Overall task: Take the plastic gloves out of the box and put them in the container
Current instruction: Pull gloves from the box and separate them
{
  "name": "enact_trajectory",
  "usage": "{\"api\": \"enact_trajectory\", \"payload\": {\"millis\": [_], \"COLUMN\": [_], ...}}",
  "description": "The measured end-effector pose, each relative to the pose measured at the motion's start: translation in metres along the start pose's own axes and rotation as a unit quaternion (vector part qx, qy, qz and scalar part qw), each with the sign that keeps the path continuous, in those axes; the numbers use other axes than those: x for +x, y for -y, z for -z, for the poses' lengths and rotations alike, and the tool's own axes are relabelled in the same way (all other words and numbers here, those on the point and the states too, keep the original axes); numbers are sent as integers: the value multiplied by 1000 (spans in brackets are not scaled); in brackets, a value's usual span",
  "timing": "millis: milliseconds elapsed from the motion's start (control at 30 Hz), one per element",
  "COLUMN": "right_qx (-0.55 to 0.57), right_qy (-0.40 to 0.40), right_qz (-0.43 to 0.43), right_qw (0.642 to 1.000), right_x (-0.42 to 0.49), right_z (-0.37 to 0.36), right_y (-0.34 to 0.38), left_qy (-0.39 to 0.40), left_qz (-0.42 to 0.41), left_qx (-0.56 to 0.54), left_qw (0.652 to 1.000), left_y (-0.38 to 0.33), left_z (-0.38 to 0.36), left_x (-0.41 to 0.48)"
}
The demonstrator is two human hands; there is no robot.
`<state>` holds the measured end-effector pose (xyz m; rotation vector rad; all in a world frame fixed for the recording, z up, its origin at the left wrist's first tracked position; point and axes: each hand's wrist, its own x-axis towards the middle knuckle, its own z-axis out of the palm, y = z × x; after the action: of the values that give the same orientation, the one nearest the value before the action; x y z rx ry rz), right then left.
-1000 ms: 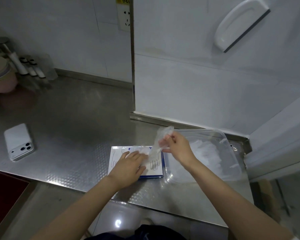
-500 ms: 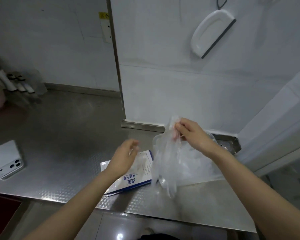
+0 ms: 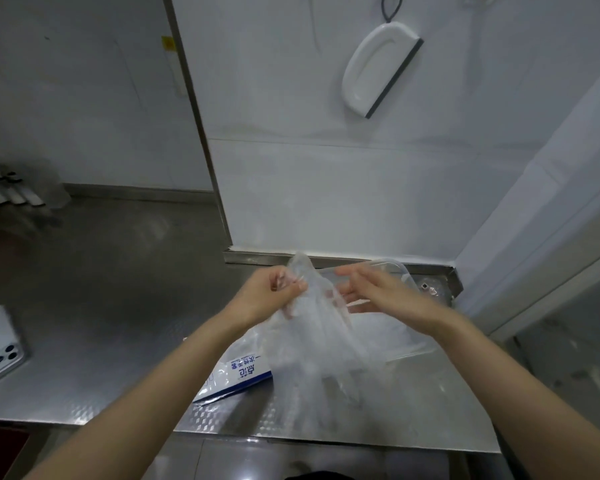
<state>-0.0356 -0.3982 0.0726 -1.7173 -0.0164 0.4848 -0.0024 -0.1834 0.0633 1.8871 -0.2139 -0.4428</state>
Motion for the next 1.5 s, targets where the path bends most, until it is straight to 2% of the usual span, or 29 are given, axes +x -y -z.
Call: {"api": "enact_trajectory", "payload": {"millis": [100,167,300,400,467,533,667,767,900,1033,1100,1200,1300,1400,1500], "right_qx": [-117,-142,-6,30,72,63,-34,-6,102,135,147,64,-48,-220,-339], "right_qy": [48,10,-145,-192,-221,-205,-60,-17,-61,-120,-182,-302,-349,-325,-263], "right_qz": [-15,8,69,59,44,6,-57,-55,-49,-33,-32,-26,-23,-34,-55], "right_qw": [992,990,987,979,972,977,996,998,992,983,972,951,936,919,902], "right_x": [-7,-2,14,14,14,11,1,0,3,8,13,22,32,42,48], "right_z": [-4,-9,-4,6,11,17,17,18,35,50,51,49,51,53,47], "right_y": [-14,-21,-18,-8,-11,-20,-40,-46,-45,-40,-41,-53,-73,-95,-103], "left_qy": [-31,-24,4,18,-18,-67,-103,-118,-173,-229,-256,-273,-260,-246,-254], "left_qz": [7,1,17,17,16,29,68,79,64,35,21,16,35,51,-25], "left_qx": [-20,-19,-2,6,-7,-42,-127,-172,-164,-144,-108,-20,96,222,262], "left_qw": [999,1000,1000,1000,1000,996,984,975,969,962,960,962,960,942,931], "left_y": [1,2,7,11,11,12,13,12,13,14,17,24,34,38,34], "left_z": [-6,-12,-16,-18,-18,-19,-16,-18,-24,-40,-49,-58,-62,-61,-65], "left_x": [2,3,4,4,5,8,12,14,18,24,29,35,39,38,37]}}
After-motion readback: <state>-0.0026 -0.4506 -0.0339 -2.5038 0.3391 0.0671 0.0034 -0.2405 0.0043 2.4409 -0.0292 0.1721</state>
